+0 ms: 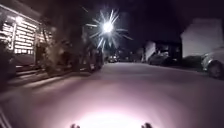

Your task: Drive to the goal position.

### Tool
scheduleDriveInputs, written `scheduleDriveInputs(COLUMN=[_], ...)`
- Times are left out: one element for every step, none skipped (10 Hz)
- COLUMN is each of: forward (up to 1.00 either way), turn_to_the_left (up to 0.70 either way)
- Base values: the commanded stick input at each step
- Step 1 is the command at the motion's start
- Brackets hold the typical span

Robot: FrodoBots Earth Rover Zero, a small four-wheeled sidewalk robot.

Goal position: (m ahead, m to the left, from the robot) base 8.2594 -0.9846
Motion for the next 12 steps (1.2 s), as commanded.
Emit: scheduleDriveInputs(forward=[0.70,0.19,0.00,0.00,0.00,0.00,0.00,0.00,0.00,0.00,0.00,0.21], turn_to_the_left=[0.00,0.00,0.00,0.00,0.00,0.00,0.00,0.00,0.00,0.00,0.00,0.00])
